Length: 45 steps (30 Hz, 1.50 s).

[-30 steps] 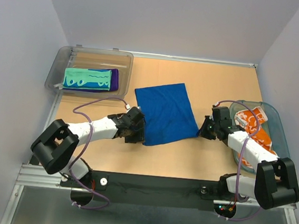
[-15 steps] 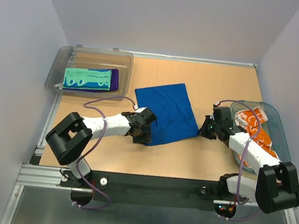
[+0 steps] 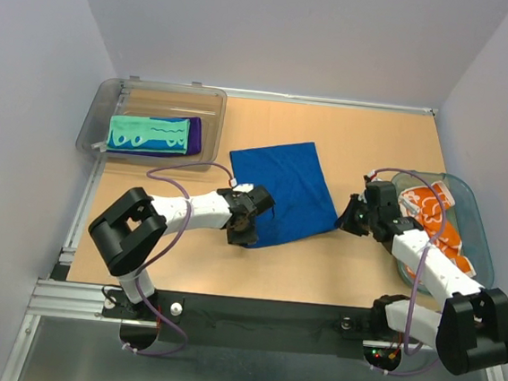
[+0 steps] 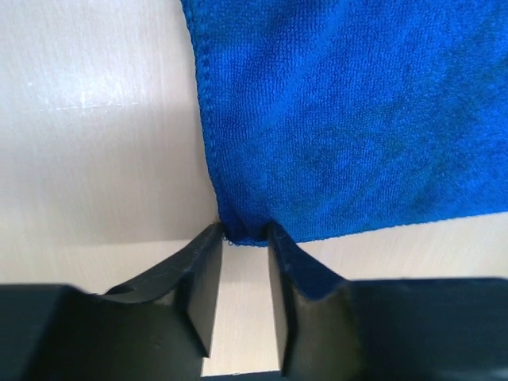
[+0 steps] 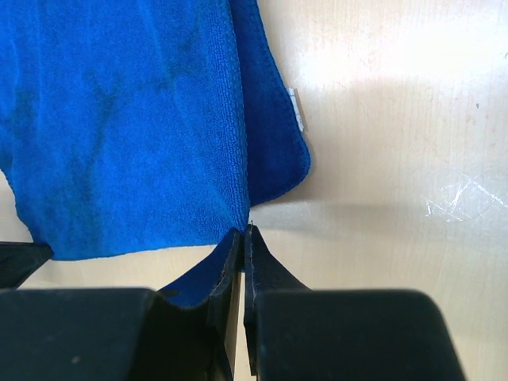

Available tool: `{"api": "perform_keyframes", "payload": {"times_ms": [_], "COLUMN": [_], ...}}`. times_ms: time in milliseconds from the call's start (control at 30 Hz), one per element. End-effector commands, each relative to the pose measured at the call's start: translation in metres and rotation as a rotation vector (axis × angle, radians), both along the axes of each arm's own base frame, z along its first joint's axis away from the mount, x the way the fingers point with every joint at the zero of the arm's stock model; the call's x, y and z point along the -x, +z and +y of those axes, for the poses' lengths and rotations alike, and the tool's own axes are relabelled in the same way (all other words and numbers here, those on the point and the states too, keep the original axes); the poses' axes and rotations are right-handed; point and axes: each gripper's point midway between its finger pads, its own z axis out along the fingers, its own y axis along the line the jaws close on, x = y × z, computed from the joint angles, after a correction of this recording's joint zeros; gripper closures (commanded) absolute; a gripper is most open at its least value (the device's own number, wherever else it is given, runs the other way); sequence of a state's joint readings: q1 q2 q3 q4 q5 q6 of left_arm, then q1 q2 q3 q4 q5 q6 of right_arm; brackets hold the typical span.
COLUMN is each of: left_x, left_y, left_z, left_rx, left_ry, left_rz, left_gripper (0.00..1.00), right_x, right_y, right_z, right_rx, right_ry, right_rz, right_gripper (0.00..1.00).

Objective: Fold and stack the towels
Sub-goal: Fold the towel

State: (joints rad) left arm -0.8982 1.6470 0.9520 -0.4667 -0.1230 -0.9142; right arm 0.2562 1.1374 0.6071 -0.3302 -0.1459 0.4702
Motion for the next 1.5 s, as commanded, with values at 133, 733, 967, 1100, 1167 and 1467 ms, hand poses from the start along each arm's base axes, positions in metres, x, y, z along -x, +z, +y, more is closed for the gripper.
{"api": "perform_keyframes", "payload": {"times_ms": [133, 733, 967, 1100, 1167, 1467], "left_x": [0.036, 0.008, -0.006, -0.014, -0.020, -0.013], "left_y": [-0.038, 0.017, 0.049, 0.059, 0.064, 0.067], "left_z": [0.041, 0.042, 0.037, 0.043, 0.044, 0.038], "left_rx": [-0.194, -0.239, -0.227, -0.244, -0.236, -0.119], "left_ry": [-0.006, -0.006, -0.026, -0.027, -0.029, -0.040], "left_rz": [0.142, 0.015, -0.054, -0.083, -0.099, -0.094], "left_gripper": [0.70, 1.00, 1.00, 1.00, 1.00, 0.99], "right_x": [-0.002, -0.011, -0.025, -0.031, -0.038, -0.045], "right_y": [0.014, 0.031, 0.053, 0.061, 0.069, 0.081], "right_z": [0.004, 0.007, 0.007, 0.005, 0.004, 0.005], "right_rx": [-0.017, -0.033, -0.032, -0.019, -0.008, -0.002], "right_ry": [0.024, 0.024, 0.004, -0.005, -0.011, -0.009], "right_rz": [-0.050, -0.094, -0.143, -0.164, -0.181, -0.196], "right_gripper": [0.93, 0.93, 0.93, 0.93, 0.93, 0.93]}}
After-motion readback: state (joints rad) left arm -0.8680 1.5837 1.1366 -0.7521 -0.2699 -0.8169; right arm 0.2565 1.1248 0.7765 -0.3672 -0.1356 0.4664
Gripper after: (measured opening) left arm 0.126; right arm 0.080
